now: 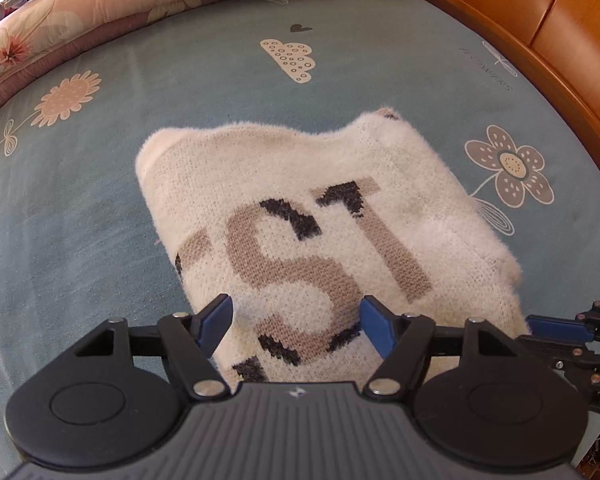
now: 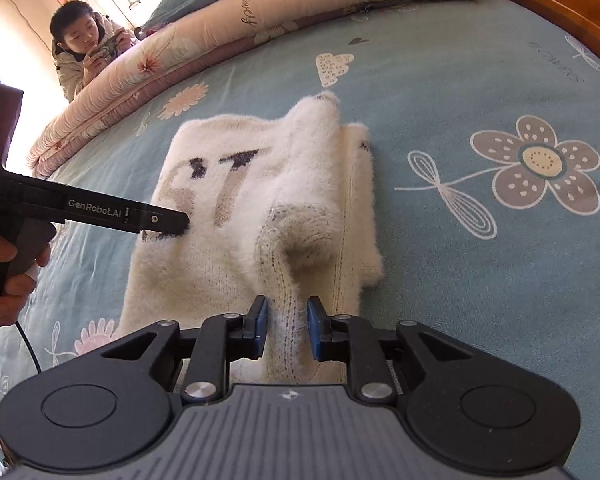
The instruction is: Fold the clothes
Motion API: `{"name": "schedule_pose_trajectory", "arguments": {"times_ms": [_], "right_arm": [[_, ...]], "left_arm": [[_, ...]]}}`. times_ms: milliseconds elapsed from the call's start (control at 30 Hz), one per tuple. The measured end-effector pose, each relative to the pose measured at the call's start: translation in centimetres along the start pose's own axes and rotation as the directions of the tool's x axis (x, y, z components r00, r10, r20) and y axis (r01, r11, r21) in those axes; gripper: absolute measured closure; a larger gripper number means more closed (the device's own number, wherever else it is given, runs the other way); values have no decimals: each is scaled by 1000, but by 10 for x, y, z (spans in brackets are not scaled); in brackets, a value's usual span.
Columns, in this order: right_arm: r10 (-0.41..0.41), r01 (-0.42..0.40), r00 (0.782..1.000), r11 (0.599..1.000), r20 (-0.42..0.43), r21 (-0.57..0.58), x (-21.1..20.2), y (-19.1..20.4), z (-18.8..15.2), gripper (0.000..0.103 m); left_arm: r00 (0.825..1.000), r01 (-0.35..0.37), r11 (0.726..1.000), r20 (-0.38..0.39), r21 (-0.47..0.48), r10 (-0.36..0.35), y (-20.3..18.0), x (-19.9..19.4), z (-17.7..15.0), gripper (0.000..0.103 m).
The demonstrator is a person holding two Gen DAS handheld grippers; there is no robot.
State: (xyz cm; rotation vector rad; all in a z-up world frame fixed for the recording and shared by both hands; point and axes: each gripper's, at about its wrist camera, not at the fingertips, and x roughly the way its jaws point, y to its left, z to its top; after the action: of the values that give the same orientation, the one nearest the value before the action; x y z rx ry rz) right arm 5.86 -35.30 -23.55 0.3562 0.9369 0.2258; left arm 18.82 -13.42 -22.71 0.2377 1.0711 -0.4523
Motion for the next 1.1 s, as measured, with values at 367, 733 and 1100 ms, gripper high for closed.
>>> {"name": "schedule_pose_trajectory", "arguments": {"times_ms": [367, 733, 1100], "right_arm": [[6, -6, 1000, 989, 2, -145, 32, 13, 59, 79], [-73, 60, 995, 981, -67, -182, 51, 17, 58, 82], [-99, 83, 992, 977, -76, -198, 64, 24, 68, 79]], "left_arm": [[996, -38, 997, -88, -73, 32, -12, 21, 3, 34], [999, -13, 992, -50, -128, 6, 14, 6, 2, 36], [1000, 4, 994, -20, -113, -7, 5, -1, 22, 36]]}}
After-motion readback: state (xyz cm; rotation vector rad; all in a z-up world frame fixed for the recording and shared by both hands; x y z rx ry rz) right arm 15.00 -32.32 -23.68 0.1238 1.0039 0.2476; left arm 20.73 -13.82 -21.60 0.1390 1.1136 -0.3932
